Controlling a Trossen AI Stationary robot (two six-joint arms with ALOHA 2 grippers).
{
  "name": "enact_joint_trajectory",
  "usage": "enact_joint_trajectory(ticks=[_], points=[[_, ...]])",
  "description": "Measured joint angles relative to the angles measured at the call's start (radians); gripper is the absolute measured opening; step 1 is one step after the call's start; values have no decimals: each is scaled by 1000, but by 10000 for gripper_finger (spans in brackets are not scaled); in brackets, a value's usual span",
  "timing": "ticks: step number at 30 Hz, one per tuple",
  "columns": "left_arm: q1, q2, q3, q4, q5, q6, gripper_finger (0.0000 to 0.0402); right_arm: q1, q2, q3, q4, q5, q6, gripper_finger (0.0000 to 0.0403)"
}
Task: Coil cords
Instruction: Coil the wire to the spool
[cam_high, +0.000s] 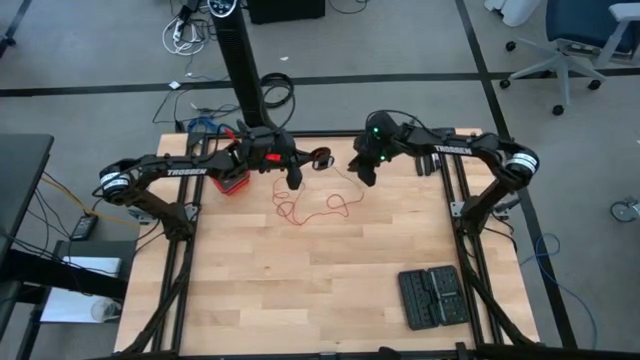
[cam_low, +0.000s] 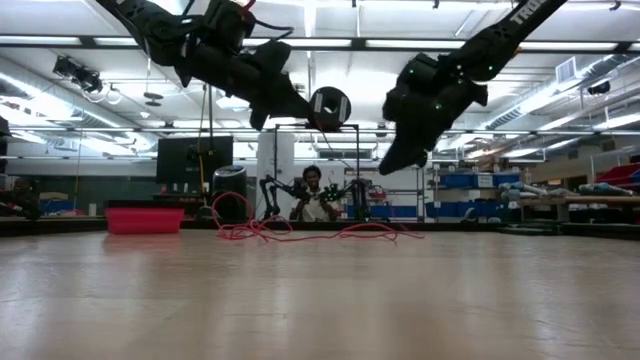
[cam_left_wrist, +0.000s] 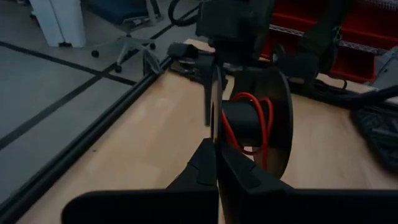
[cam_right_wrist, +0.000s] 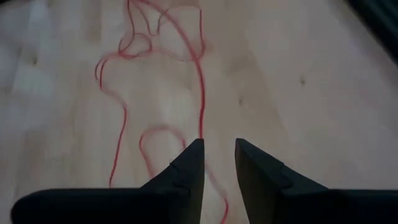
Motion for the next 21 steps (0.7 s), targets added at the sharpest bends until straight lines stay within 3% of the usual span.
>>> enact_joint_trajectory(ticks=[14, 21], points=[[0, 0, 16, -23, 0, -28, 0, 72, 61, -31, 268, -55, -6, 91], [0, 0, 16, -17, -2, -28, 1, 88, 62, -144, 548, 33, -32, 86]])
